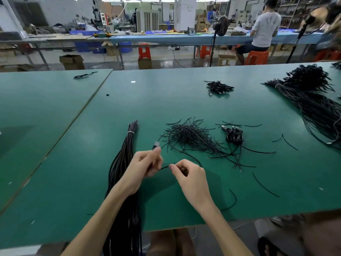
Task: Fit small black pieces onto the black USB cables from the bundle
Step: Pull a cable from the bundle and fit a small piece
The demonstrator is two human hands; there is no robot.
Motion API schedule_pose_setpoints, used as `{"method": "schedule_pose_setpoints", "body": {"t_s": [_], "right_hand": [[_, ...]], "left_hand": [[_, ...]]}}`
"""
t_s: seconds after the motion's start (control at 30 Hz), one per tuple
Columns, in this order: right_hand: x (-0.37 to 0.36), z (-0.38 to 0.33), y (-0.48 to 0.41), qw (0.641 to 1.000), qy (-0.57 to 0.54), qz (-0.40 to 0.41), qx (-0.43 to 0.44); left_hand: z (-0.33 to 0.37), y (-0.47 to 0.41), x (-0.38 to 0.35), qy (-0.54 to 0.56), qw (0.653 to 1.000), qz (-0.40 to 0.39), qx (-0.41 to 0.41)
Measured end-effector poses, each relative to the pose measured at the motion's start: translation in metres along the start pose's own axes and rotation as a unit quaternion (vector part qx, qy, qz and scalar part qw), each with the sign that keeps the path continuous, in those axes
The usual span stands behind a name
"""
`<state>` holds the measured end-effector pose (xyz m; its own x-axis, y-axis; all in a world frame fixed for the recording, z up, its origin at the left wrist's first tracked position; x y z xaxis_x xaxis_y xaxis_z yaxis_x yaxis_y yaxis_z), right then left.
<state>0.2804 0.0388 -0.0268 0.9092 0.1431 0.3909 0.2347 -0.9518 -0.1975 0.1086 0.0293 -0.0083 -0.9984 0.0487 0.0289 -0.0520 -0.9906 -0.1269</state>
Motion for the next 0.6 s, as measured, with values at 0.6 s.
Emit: {"method": "schedule_pose_setpoints", "body": {"t_s": [0.6], "right_hand": [[0.002, 0.001, -0.001, 0.998, -0.044, 0.02, 0.028]], "left_hand": [[0.0, 0.001, -0.022, -0.525, 0.837, 0.017, -0.15]]}}
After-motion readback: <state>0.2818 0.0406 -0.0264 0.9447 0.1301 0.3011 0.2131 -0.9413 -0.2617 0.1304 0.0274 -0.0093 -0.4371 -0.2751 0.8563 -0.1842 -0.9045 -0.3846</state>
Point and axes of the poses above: each hand's wrist, its own y-axis away from the middle knuckle, its own x-axis out of the back of the hand, z = x × y, the point moved 4 cm from there along -y, towards the middle knuckle, and after that the axes turned 2 degrees about -z, right-handed, at the moved point
